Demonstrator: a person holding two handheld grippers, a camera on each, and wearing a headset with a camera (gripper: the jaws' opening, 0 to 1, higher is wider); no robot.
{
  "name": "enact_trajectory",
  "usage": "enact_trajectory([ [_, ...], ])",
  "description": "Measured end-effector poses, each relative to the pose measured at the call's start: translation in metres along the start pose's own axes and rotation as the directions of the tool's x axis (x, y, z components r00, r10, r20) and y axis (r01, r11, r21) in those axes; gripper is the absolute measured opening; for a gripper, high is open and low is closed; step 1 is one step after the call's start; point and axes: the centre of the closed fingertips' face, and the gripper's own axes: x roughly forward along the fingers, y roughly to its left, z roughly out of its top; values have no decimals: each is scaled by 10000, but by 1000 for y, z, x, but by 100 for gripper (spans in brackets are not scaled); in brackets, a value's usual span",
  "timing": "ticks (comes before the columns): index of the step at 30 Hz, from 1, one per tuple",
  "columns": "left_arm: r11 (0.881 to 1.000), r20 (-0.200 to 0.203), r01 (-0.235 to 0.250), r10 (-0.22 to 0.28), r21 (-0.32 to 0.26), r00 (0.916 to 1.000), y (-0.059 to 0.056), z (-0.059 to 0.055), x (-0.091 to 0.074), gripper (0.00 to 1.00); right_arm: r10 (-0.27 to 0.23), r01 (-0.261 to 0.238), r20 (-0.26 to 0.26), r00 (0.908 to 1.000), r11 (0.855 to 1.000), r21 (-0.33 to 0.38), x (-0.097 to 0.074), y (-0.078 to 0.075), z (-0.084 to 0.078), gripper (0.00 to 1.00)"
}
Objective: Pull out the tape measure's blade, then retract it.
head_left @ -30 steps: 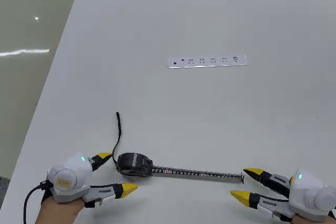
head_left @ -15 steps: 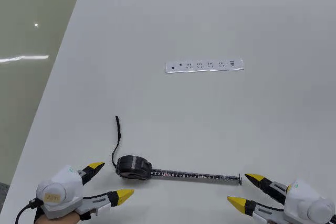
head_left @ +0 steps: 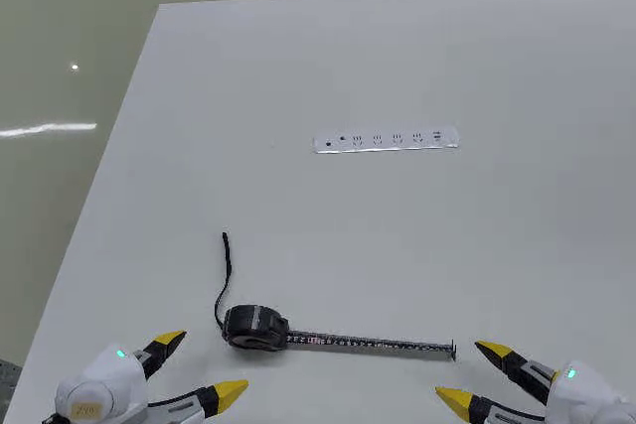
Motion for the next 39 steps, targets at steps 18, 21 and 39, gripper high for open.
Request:
enact_trajectory([
  [18,9973,110,-729,730,-73,9973,1,-8,-29,81,-268,266,252,9993,9996,72,-15,14,2,63],
  [21,9971,130,-749,751,-103,9971,-3,-9,-31,81,-312,311,290,9991,9995,23,-18,17,3,64],
  [39,9964,279,-767,777,-369,9966,-15,-16,-47,83,-343,357,478,9983,9990,-273,-41,27,12,68],
])
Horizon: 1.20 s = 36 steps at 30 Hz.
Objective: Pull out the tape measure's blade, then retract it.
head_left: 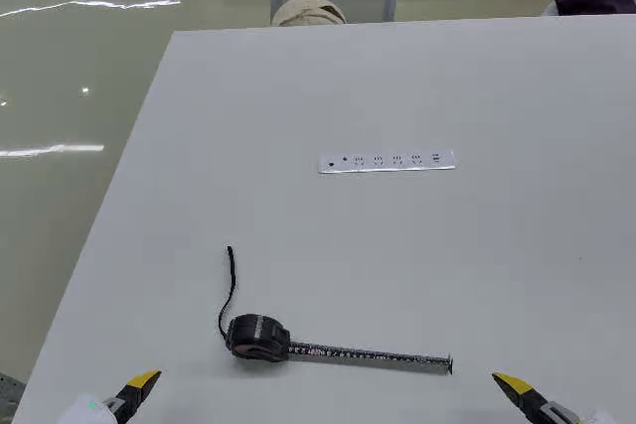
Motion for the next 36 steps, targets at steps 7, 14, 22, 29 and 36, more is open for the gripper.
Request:
enact_trajectory([
  [7,9998,26,-51,52,-183,10000,0,-5,-4,84,-2,2,-47,10000,10000,68,-7,2,-7,69],
  [14,9998,60,-63,64,-189,10000,-2,-4,-7,83,-62,62,-5,10000,9998,181,-13,5,-9,69],
  [22,9998,78,-77,79,-169,9999,-6,-7,-11,83,-117,115,87,9999,9996,258,-19,6,-9,69],
  [29,9995,10,-78,78,-301,10000,-6,-11,-14,83,-158,154,144,9998,9993,327,-21,3,-7,69],
  [36,9996,-30,-56,55,-276,10000,-8,-12,-11,82,-210,203,205,9996,9991,359,-22,2,-7,69],
])
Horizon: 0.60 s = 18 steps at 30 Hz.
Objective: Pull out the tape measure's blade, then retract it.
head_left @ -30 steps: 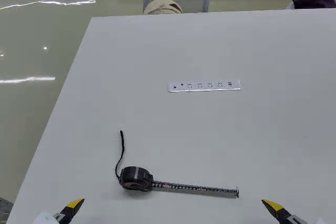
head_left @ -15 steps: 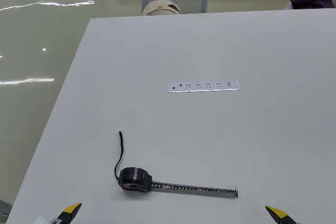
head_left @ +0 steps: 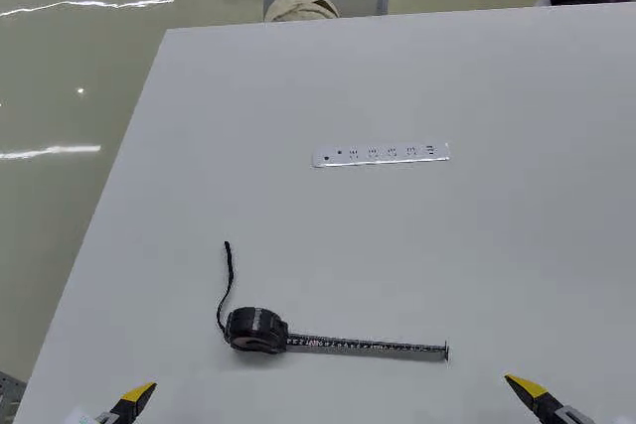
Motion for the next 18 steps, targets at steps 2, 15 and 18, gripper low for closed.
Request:
enact_trajectory([
  [2,10000,-31,65,-65,50,10000,-2,0,1,82,14,-14,-11,10000,10000,1,0,1,0,68],
  [15,9996,-250,-13,20,267,9997,-2,-1,1,80,116,-117,-23,9999,9998,-182,2,4,1,68],
  [18,9997,-358,-37,47,259,9993,-5,-2,3,80,140,-140,-30,9999,9997,-176,4,4,2,67],
])
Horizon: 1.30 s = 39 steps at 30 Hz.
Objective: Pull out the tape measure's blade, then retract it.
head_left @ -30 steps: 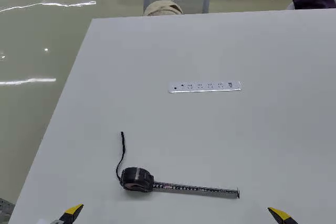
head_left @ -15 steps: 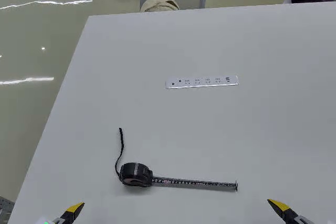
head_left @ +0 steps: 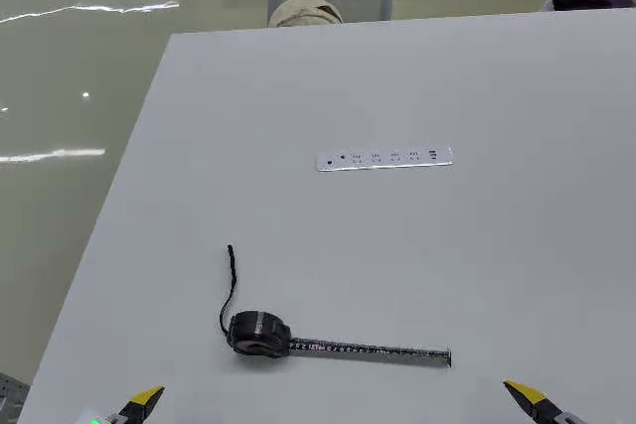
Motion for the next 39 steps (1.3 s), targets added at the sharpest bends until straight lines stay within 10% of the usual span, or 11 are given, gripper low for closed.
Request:
enact_trajectory([
  [22,10000,-358,58,-56,56,9993,-13,21,20,79,37,-34,136,9999,9998,-209,8,1,4,65],
  [39,9931,-119,-623,614,-989,9980,-12,33,35,81,142,-136,258,9996,9997,-221,15,3,10,64],
])
